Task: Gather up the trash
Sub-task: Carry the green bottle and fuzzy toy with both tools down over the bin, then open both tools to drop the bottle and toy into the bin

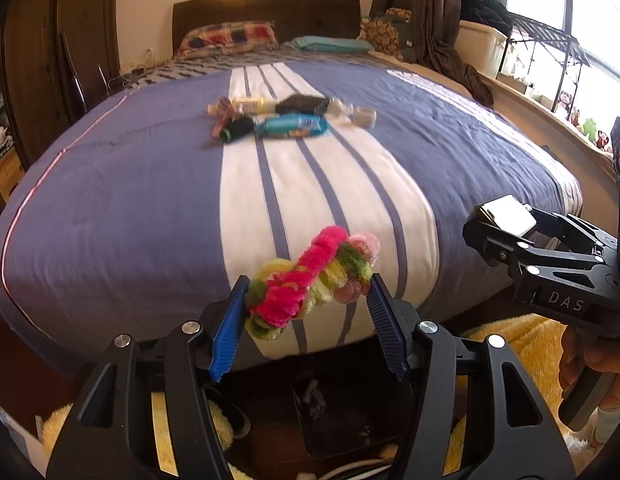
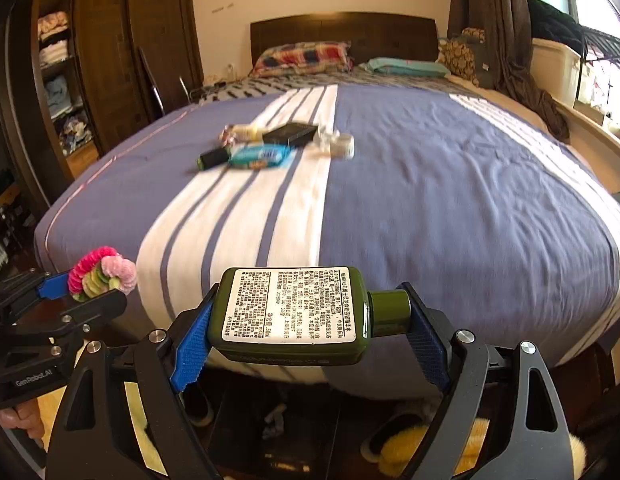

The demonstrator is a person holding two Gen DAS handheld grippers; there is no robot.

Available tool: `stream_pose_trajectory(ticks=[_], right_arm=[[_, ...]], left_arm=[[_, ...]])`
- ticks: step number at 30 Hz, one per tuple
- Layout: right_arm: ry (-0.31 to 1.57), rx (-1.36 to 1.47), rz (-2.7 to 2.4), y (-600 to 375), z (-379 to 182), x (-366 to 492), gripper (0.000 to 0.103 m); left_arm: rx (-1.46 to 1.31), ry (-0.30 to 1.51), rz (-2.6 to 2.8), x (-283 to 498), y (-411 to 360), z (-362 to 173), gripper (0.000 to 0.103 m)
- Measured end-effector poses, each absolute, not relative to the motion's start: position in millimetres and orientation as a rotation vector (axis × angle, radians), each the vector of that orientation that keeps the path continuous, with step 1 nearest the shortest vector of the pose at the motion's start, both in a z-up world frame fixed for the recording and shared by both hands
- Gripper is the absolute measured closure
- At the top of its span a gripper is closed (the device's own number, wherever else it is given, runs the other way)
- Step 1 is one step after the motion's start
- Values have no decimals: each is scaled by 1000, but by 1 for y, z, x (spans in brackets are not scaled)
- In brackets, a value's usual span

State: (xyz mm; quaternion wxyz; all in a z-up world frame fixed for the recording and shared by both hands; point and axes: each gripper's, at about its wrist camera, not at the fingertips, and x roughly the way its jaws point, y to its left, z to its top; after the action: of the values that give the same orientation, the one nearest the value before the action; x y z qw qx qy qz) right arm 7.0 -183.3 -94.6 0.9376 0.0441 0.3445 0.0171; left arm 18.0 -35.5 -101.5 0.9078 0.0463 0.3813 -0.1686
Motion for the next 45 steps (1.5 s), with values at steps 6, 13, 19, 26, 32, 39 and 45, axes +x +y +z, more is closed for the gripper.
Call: stream_pose_trajectory(ticks=[6,13,19,26,32,39,45], right_arm=[[764,89,38,-179,-122,-6,18],[831,86,44,-174,-149,-12,18],[894,97,41,-172,-174,-11,18],[977,128,49,-172,-204,-7,18],[1044,150,51,-171,-225,-1,18],[1116,184,61,-172,-245,11,18],[1159,192,78,-171,-258,21,18]], left_arm=[[104,840,-351,8,-35,-126,47],[107,945,-365,1,-37,-169,47],[97,1041,-377,0,-38,-206,47],[104,1127,-379,1,-41,-240,47],[82,1206,-402,7,-41,-265,47],[87,1272,-427,18,-51,-280,45],[92,1305,-429,24,-53,-285,38]])
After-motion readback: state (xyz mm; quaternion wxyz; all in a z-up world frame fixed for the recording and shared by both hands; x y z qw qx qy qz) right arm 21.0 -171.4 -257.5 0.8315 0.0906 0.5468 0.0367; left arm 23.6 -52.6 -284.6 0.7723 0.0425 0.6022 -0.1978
